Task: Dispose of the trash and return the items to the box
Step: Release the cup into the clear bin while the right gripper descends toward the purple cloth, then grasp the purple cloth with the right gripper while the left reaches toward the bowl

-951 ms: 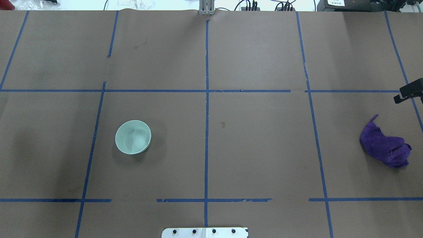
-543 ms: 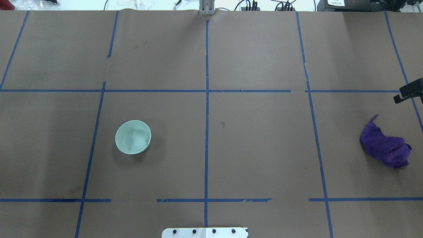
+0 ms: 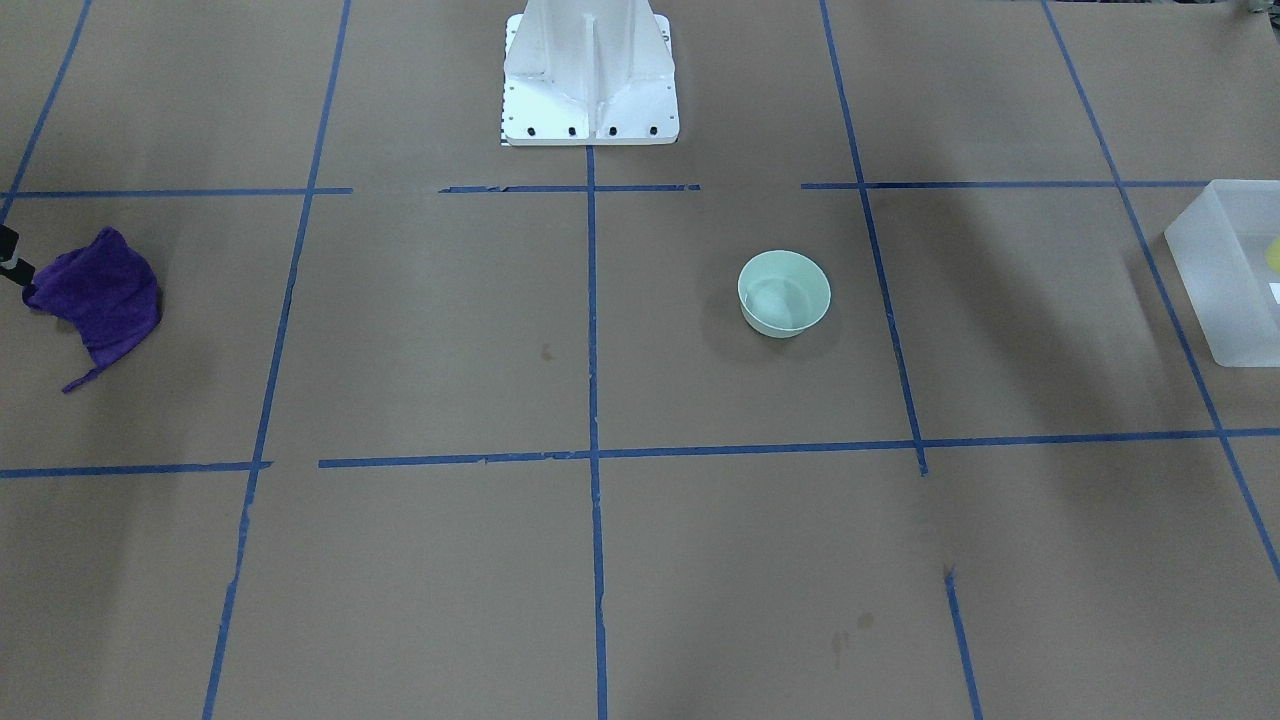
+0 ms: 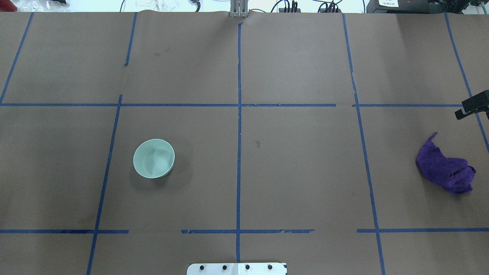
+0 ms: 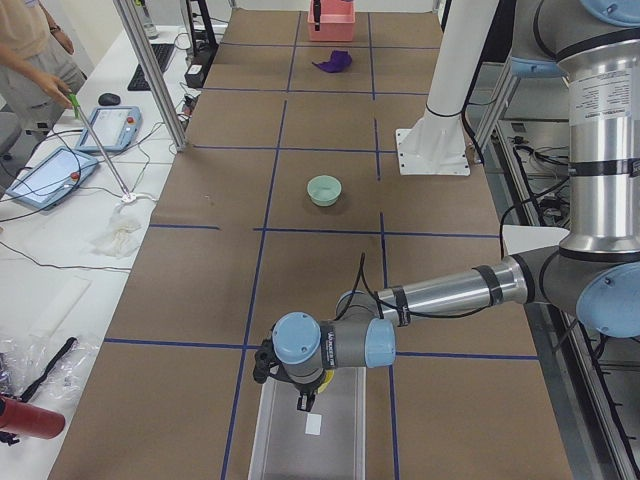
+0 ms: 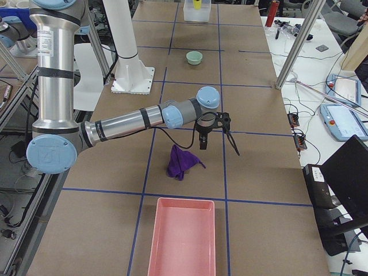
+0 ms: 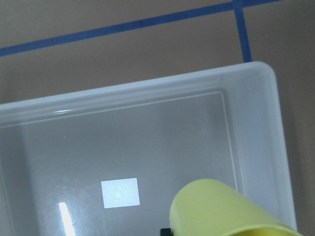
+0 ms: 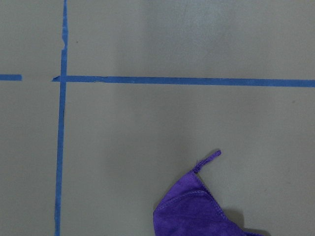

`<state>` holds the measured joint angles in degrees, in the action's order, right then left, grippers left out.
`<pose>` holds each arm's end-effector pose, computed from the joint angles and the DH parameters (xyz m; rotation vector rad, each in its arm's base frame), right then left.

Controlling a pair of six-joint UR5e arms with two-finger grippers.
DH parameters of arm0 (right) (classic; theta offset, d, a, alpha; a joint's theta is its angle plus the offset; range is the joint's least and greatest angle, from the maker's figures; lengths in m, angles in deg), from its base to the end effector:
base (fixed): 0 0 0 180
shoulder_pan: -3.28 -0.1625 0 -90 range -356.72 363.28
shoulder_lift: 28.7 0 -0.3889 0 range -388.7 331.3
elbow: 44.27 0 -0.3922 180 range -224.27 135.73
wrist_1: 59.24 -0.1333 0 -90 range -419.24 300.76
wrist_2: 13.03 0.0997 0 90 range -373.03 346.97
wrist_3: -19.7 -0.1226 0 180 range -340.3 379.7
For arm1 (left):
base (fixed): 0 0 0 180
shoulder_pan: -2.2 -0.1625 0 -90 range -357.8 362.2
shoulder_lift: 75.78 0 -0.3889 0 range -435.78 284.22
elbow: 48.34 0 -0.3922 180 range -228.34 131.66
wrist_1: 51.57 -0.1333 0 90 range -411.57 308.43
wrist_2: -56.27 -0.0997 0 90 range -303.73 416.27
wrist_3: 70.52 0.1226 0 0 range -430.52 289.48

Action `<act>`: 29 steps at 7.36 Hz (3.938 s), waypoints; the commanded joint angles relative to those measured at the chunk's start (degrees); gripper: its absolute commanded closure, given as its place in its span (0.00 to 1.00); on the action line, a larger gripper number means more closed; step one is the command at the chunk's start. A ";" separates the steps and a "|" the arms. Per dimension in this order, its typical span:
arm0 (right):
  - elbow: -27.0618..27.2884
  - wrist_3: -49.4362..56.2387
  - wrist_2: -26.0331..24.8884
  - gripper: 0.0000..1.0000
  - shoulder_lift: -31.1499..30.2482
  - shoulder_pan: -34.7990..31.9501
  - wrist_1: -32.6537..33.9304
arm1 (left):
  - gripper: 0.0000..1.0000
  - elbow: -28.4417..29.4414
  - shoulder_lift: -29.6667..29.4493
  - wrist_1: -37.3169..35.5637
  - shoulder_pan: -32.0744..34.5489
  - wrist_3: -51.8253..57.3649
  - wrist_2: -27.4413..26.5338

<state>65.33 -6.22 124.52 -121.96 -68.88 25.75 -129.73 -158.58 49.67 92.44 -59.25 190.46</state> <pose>-0.1054 -0.4674 0.4812 0.0200 -0.8908 -0.0230 -0.0496 -0.4208 0.7508 0.0019 0.7753 0.1520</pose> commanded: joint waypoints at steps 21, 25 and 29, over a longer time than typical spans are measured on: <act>0.18 -14.33 -11.16 1.00 -6.50 20.83 0.00 | 0.01 -23.38 -10.08 9.15 -19.01 -48.05 4.26; 3.41 -14.07 -10.29 1.00 -6.85 19.61 0.09 | 0.00 -29.87 -10.28 9.06 -33.60 -59.58 -3.38; 9.04 -13.63 -7.32 1.00 -6.07 6.46 0.26 | 0.01 -27.27 -16.84 8.71 -47.93 -78.02 -14.02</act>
<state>72.89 -20.05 115.43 -128.42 -57.20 25.93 -158.93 -172.39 58.61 48.50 -132.12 179.53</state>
